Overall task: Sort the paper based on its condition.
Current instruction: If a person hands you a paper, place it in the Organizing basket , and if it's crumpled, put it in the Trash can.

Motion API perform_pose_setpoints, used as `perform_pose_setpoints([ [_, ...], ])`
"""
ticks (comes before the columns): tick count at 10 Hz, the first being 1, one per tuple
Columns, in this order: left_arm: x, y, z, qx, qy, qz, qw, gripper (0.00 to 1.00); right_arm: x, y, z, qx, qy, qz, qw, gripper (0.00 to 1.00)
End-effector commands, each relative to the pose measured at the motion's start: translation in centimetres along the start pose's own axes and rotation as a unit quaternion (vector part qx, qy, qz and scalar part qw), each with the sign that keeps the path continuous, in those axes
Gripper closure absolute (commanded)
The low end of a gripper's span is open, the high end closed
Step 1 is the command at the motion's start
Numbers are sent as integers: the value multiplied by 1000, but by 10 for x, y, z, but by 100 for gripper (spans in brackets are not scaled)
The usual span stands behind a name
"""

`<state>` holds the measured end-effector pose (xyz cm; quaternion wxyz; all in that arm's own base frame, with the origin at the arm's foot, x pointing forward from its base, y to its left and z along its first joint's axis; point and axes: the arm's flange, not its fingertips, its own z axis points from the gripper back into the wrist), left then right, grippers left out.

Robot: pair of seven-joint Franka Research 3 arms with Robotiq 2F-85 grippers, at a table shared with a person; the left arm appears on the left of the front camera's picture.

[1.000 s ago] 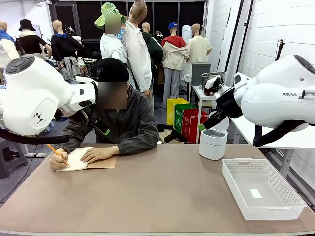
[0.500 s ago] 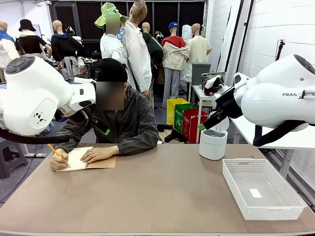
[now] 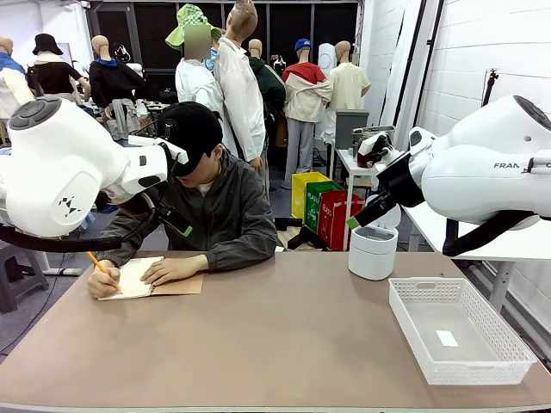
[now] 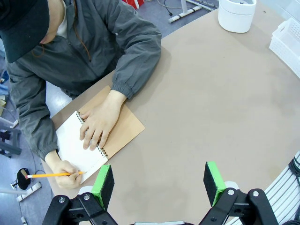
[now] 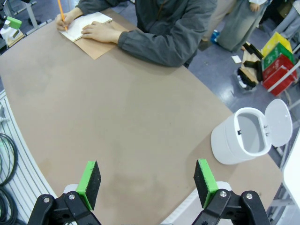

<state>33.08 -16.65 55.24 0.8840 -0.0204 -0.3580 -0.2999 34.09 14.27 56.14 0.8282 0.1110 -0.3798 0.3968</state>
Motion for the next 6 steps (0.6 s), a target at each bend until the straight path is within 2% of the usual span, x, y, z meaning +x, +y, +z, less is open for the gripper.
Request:
perform_pose_setpoints([
  [1, 0, 0, 0, 3, 0, 0, 1000, 0, 0, 0, 0, 2, 0, 0, 1000, 0],
  [6, 0, 0, 0, 3, 0, 0, 1000, 0, 0, 0, 0, 2, 0, 0, 1000, 0],
])
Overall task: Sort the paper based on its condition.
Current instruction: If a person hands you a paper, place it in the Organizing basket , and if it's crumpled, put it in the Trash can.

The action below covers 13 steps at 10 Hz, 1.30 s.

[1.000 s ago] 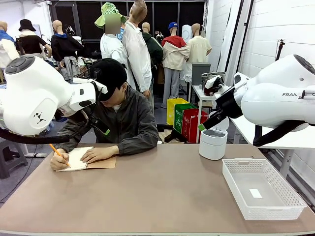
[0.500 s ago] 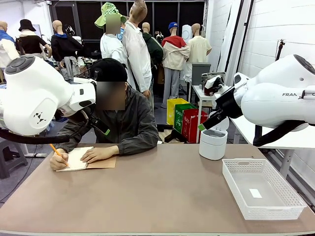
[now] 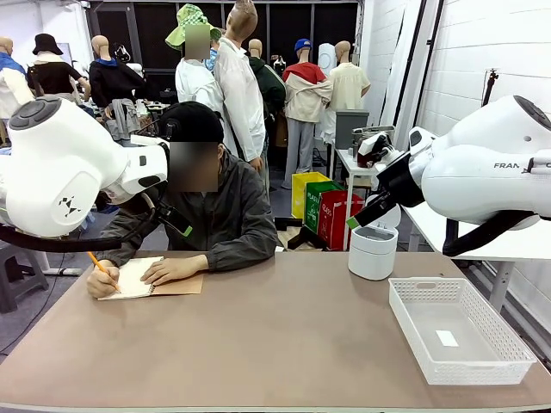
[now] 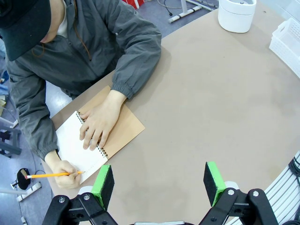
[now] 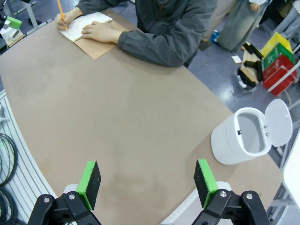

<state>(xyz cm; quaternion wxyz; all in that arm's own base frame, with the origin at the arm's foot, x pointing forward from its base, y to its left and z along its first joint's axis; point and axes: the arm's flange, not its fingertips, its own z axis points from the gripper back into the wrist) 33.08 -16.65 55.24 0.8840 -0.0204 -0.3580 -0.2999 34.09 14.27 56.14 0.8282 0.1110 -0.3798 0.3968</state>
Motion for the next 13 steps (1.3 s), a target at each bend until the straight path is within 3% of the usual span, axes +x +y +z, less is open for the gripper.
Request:
perform_pose_setpoints([
  [1, 0, 0, 0, 3, 0, 0, 1000, 0, 0, 0, 0, 2, 0, 0, 1000, 0],
  [13, 0, 0, 0, 3, 0, 0, 1000, 0, 0, 0, 0, 2, 0, 0, 1000, 0],
])
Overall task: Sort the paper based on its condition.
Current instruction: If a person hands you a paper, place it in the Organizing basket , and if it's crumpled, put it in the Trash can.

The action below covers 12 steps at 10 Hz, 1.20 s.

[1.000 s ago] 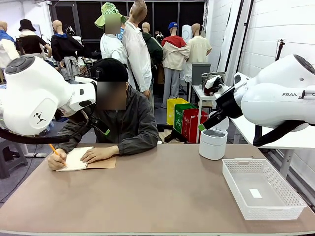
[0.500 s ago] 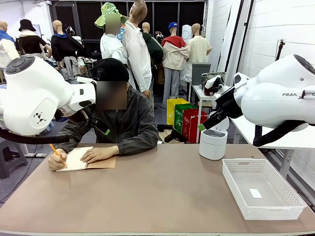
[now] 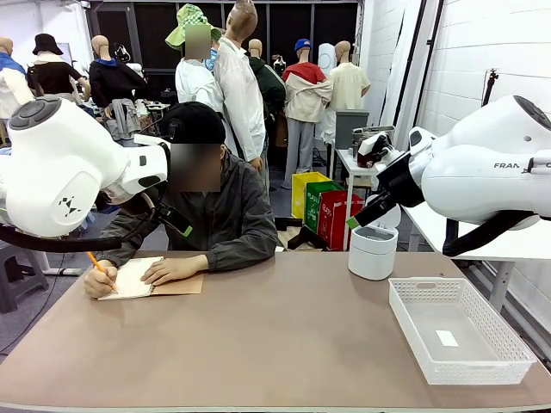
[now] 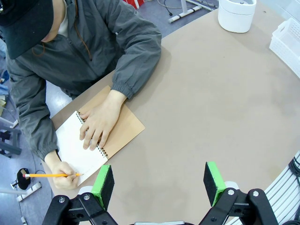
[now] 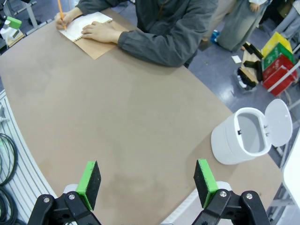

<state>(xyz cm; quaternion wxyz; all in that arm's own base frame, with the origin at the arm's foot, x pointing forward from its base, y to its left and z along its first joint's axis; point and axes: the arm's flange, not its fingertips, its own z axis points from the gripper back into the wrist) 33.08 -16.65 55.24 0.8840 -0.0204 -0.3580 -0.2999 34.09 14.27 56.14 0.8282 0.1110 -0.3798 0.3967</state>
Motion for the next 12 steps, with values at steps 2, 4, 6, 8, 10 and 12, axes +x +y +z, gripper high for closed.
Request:
perform_pose_setpoints([
  [2, 0, 0, 0, 3, 0, 0, 1000, 0, 0, 0, 0, 2, 0, 0, 1000, 0],
  [4, 0, 0, 0, 3, 0, 0, 1000, 0, 0, 0, 0, 2, 0, 0, 1000, 0],
  [6, 0, 0, 0, 3, 0, 0, 1000, 0, 0, 0, 0, 2, 0, 0, 1000, 0],
  [8, 0, 0, 0, 3, 0, 0, 1000, 0, 0, 0, 0, 2, 0, 0, 1000, 0],
  [10, 0, 0, 0, 3, 0, 0, 1000, 0, 0, 0, 0, 2, 0, 0, 1000, 0],
  [12, 0, 0, 0, 3, 0, 0, 1000, 0, 0, 0, 0, 2, 0, 0, 1000, 0],
])
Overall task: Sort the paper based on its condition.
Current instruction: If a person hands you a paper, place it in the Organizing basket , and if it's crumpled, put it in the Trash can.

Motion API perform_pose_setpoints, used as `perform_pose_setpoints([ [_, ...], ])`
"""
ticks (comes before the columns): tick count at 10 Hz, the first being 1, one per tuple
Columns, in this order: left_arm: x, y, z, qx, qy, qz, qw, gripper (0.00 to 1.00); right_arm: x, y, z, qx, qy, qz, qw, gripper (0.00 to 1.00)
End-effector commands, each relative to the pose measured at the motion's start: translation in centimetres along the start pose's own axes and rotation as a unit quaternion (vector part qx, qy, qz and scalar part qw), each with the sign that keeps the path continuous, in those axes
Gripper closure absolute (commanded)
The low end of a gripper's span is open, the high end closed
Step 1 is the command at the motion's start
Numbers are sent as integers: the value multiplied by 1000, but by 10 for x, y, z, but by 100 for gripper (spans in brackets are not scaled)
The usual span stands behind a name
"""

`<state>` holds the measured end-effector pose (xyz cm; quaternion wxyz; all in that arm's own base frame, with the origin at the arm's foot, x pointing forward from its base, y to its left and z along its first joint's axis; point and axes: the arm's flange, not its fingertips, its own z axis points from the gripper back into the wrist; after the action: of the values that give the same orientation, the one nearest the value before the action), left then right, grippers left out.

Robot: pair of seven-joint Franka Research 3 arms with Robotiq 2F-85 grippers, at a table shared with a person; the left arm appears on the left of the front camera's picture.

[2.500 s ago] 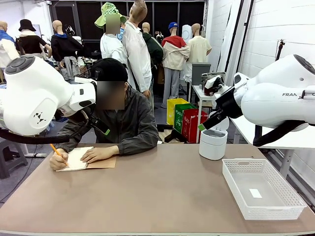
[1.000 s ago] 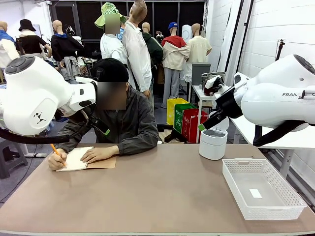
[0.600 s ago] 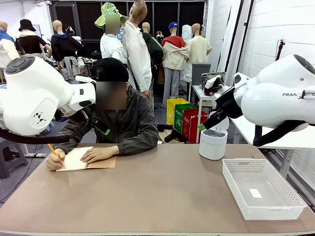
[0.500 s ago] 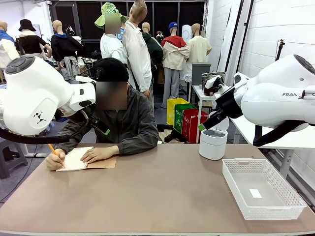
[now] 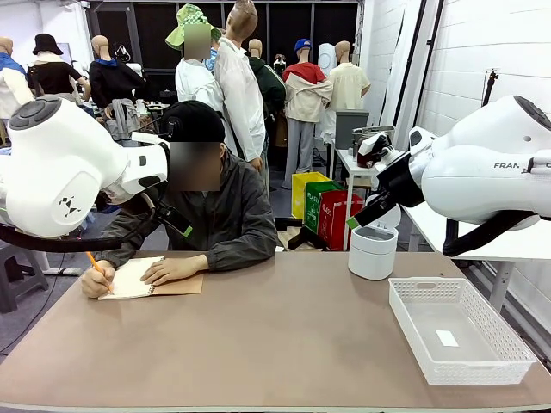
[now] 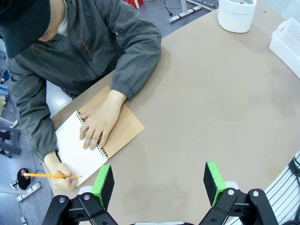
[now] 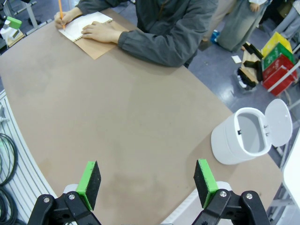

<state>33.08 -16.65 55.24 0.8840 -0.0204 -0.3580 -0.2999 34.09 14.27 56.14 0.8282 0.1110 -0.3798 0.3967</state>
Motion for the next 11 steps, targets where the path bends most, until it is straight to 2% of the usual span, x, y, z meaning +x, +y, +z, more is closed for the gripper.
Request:
perform_pose_setpoints([
  [1, 0, 0, 0, 3, 0, 0, 1000, 0, 0, 0, 0, 2, 0, 0, 1000, 0],
  [11, 0, 0, 0, 3, 0, 0, 1000, 0, 0, 0, 0, 2, 0, 0, 1000, 0],
])
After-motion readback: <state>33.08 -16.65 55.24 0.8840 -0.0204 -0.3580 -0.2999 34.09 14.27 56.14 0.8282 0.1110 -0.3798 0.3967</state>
